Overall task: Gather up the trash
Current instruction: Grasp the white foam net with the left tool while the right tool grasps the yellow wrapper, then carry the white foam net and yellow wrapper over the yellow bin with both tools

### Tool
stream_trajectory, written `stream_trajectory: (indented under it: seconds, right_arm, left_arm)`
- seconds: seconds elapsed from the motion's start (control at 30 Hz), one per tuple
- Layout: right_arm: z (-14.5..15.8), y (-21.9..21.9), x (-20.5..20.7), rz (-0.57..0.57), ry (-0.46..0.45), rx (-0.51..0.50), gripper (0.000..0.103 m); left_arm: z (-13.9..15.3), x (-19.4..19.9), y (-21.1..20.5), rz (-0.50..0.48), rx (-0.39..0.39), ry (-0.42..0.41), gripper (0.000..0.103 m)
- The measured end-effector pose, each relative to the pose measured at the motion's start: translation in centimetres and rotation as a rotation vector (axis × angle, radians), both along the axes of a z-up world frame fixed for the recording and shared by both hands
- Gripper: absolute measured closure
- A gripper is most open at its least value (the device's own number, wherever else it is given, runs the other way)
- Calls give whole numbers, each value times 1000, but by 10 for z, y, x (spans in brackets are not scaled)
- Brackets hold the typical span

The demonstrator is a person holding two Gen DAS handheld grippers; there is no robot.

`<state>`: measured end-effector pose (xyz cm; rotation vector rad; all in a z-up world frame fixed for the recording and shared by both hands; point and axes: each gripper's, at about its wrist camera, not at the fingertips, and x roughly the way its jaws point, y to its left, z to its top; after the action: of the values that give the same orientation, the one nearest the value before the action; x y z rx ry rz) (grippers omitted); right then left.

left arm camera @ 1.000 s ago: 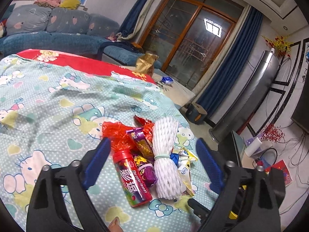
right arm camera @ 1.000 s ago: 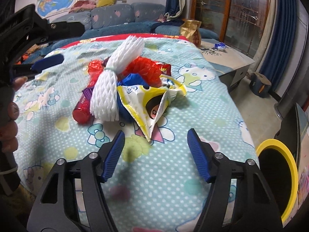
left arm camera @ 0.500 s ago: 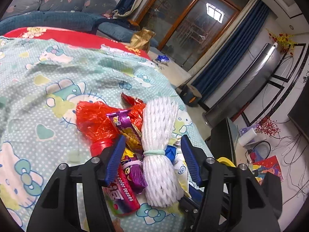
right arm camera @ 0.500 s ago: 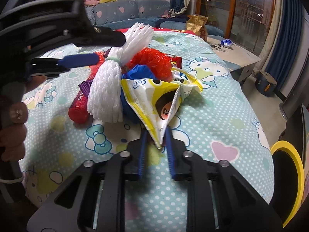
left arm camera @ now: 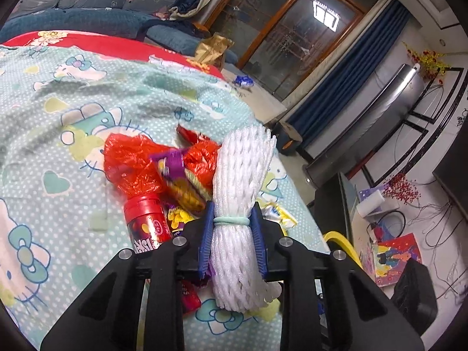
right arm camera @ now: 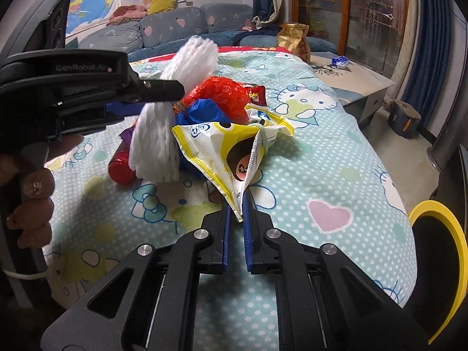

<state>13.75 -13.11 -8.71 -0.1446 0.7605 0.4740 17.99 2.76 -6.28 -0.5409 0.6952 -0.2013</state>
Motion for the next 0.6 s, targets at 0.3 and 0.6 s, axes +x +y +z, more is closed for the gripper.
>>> stream_trajectory:
  seconds: [0.3,0.6]
  right_arm:
    - [8,-5,-6,10,-8,20,99]
    - [26,-19,-11,-16,-38,95,100]
  left_arm:
    - [27,-26,15,33,-20,-83,80]
    - [47,-42,20,43,-10,-127,80]
